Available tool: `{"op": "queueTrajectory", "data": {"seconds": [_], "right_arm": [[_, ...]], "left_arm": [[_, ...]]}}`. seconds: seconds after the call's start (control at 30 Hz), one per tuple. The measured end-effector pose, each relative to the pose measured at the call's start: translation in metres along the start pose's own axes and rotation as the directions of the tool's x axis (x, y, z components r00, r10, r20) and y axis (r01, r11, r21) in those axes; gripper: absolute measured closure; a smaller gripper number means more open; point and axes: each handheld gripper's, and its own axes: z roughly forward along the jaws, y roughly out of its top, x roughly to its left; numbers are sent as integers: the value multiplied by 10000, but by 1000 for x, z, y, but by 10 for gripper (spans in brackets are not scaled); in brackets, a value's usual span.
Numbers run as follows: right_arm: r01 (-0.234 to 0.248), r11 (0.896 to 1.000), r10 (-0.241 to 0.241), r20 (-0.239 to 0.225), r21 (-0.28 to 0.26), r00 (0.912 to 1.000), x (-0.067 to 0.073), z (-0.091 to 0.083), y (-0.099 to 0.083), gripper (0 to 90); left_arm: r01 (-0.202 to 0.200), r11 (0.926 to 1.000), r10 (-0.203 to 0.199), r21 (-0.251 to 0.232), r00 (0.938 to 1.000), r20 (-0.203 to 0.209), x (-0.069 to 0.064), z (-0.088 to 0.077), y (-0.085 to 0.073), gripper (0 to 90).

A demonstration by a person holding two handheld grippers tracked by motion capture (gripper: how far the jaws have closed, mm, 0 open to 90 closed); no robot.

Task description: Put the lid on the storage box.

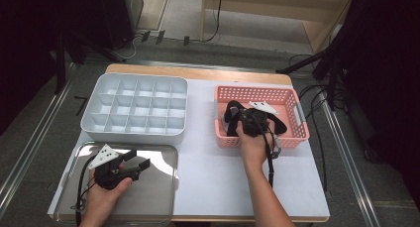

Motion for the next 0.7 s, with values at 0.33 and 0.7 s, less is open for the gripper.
{"op": "queueTrajectory", "data": {"seconds": [0.33, 0.7], "right_arm": [[53, 9865, -188, -806, -1635, 9966, -16, -30, 14, 900], [225, 9735, -757, -2282, -2275, 9707, 12, -39, 25, 900]], "left_arm": [[-26, 10000, 26, 1, 10000, 8, -1, 0, 0, 326], [-47, 10000, 47, -11, 10000, 19, -1, 0, 0, 326]]}}
